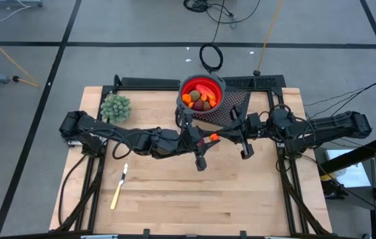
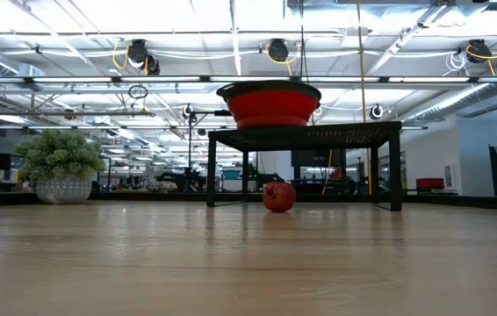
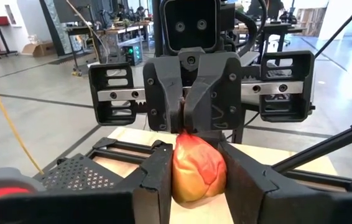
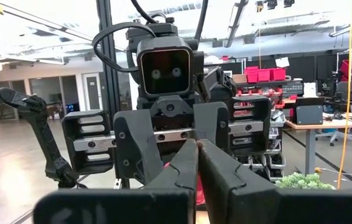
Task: Pick & Place Fruit
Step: Put the pear into the red strainer bowl on the shelf
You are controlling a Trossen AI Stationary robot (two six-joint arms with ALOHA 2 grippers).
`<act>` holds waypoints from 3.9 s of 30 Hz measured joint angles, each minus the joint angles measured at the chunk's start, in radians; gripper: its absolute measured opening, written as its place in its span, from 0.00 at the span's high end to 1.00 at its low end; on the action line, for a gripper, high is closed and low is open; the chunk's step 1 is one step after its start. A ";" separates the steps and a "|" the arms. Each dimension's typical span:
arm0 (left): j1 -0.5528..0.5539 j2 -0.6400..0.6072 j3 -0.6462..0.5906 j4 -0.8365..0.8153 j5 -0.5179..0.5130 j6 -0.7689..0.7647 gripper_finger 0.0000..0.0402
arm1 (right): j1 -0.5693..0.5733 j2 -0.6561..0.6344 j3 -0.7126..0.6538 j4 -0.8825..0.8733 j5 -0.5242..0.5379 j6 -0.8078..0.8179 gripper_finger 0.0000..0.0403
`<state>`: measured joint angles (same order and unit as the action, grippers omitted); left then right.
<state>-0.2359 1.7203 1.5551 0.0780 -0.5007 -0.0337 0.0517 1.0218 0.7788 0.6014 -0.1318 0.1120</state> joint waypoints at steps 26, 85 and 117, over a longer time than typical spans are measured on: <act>-0.001 0.000 0.001 -0.108 -0.204 0.082 0.30 | -0.089 0.000 0.000 -0.005 0.058 -0.023 1.00; 0.249 -0.085 -0.015 -0.891 -0.154 -0.327 0.99 | -0.590 0.217 0.000 -0.011 0.075 -0.186 1.00; 0.202 -0.110 -0.201 -0.639 -0.076 -0.415 0.99 | -0.589 0.220 0.000 -0.179 0.074 -0.211 0.99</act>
<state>-0.0343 1.6107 1.3536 -0.5608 -0.5770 -0.4484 -0.5369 1.2423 0.7788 0.4227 -0.0574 -0.0995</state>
